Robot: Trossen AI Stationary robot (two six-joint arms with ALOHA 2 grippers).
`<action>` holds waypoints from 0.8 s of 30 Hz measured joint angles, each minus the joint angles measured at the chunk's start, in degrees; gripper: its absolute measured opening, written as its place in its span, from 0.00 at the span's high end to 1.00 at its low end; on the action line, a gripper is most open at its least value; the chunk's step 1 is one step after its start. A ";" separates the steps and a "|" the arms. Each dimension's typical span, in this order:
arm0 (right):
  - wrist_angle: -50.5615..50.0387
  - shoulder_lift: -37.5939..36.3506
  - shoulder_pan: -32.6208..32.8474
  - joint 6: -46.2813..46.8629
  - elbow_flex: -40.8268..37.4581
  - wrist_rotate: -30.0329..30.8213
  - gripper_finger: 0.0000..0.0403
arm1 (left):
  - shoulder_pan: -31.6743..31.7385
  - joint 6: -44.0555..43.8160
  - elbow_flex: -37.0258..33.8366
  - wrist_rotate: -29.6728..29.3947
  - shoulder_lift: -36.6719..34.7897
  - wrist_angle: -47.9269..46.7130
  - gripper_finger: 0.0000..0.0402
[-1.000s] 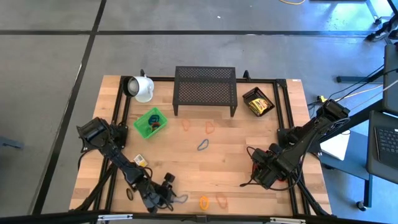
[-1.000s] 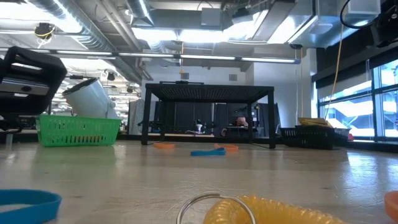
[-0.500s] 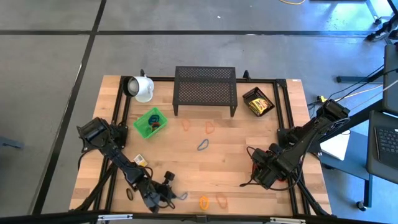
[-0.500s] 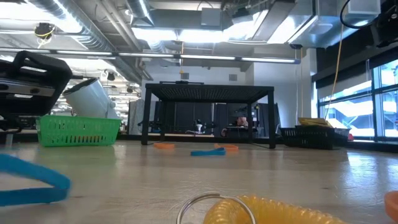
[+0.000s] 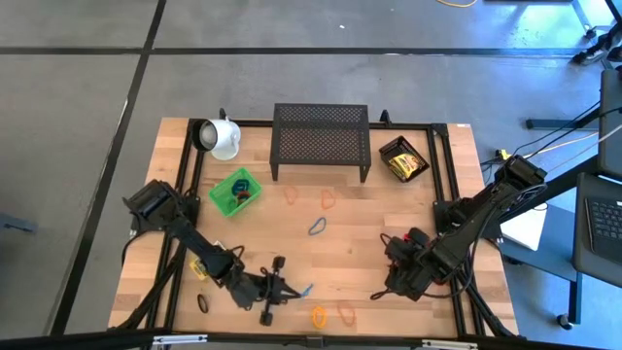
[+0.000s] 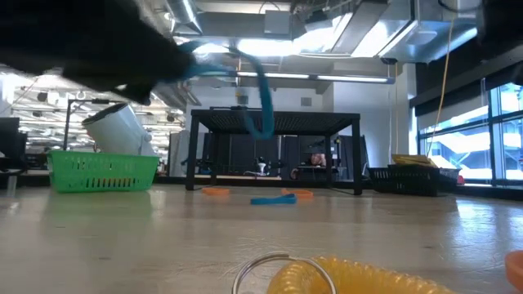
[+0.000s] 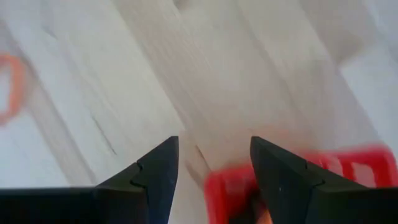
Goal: Pick & Place Office Desk Supplies
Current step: Put the bottom blue rubber band into the red bin
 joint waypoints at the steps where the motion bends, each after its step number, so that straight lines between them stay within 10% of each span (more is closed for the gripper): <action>1: 1.38 0.00 0.00 -1.58 0.00 1.60 0.50 | 0.72 0.66 0.00 0.07 0.00 1.35 0.99; 13: 31.32 0.00 0.00 -34.27 0.00 20.97 0.50 | 8.68 9.98 1.27 3.54 -0.02 12.21 0.99; 24: 46.50 0.00 -2.80 -56.33 0.00 23.07 0.42 | 13.54 10.10 6.43 11.15 -0.04 12.19 0.99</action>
